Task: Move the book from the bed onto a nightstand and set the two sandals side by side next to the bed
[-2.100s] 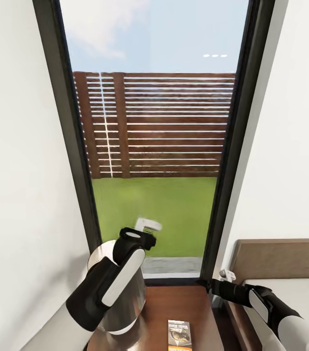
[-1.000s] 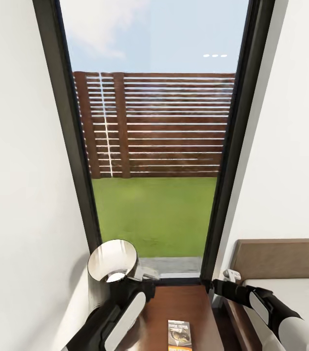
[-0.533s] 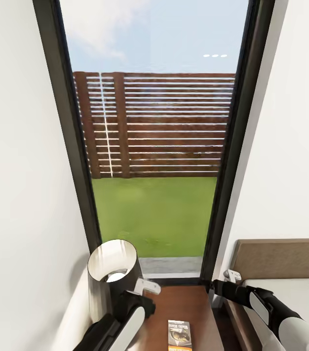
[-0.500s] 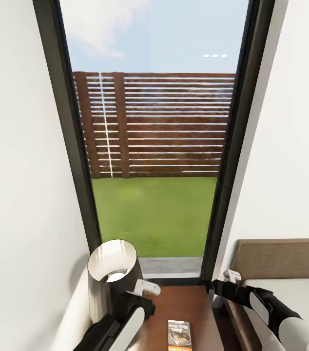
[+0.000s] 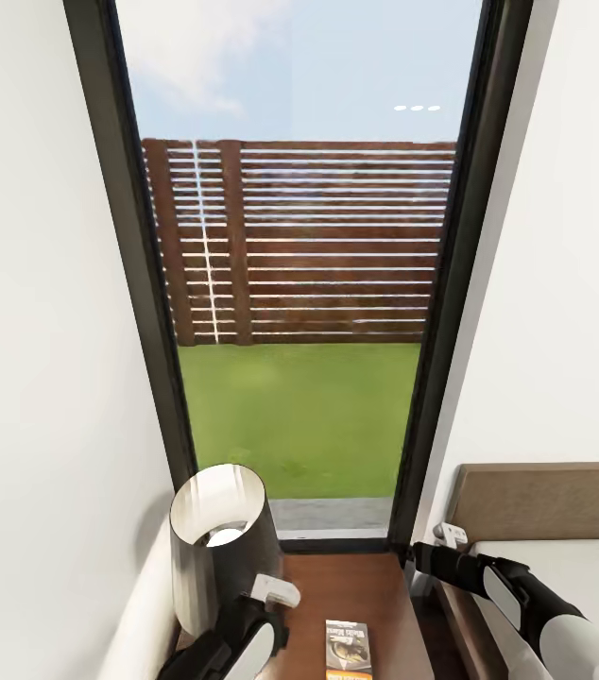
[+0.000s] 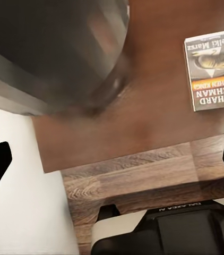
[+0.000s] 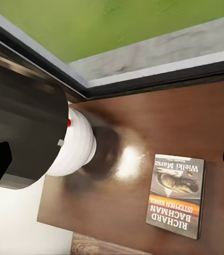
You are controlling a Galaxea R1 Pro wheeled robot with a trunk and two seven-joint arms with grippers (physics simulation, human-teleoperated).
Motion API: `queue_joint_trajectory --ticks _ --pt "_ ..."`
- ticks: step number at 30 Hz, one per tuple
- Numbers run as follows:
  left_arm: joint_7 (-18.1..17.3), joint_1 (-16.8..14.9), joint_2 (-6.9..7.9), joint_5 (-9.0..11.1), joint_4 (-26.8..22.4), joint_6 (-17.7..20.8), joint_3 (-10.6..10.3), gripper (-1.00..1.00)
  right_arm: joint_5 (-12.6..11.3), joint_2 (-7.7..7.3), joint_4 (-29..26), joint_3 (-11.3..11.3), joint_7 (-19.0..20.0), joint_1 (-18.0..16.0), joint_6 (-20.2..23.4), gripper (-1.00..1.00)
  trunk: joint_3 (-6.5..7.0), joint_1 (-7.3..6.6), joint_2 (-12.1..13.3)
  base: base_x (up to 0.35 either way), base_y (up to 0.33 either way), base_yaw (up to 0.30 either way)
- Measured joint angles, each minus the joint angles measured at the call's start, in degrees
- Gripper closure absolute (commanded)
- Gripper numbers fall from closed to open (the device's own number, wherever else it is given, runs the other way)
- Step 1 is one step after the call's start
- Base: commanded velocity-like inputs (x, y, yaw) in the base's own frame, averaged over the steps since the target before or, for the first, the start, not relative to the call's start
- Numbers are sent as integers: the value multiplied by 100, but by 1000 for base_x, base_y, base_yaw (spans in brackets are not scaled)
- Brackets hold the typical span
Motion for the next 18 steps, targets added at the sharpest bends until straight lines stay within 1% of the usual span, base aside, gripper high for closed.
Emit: queue_joint_trajectory --ticks 1,4,7,14,18 --pt "-64 0 0 1 136 -92 -16 -100 1 0 -1 0 -1 0 -1 -100 0 0 0 0 0 0" --pt "-134 0 0 -5 265 -161 -26 -100 2 1 -1 0 -1 2 -2 -100 0 0 0 0 0 0" --pt "-262 0 -5 -9 514 -246 -36 -100 3 1 0 0 -2 3 -3 -100 0 0 0 0 0 0" --pt "-463 0 -8 -11 830 -417 -53 -100 3 4 0 0 -2 4 -3 -100 0 0 0 0 0 0" --pt "-636 0 -9 -11 1055 -556 -62 -100 -1 -4 3 -2 -3 28 -6 -100 0 0 0 0 0 0"
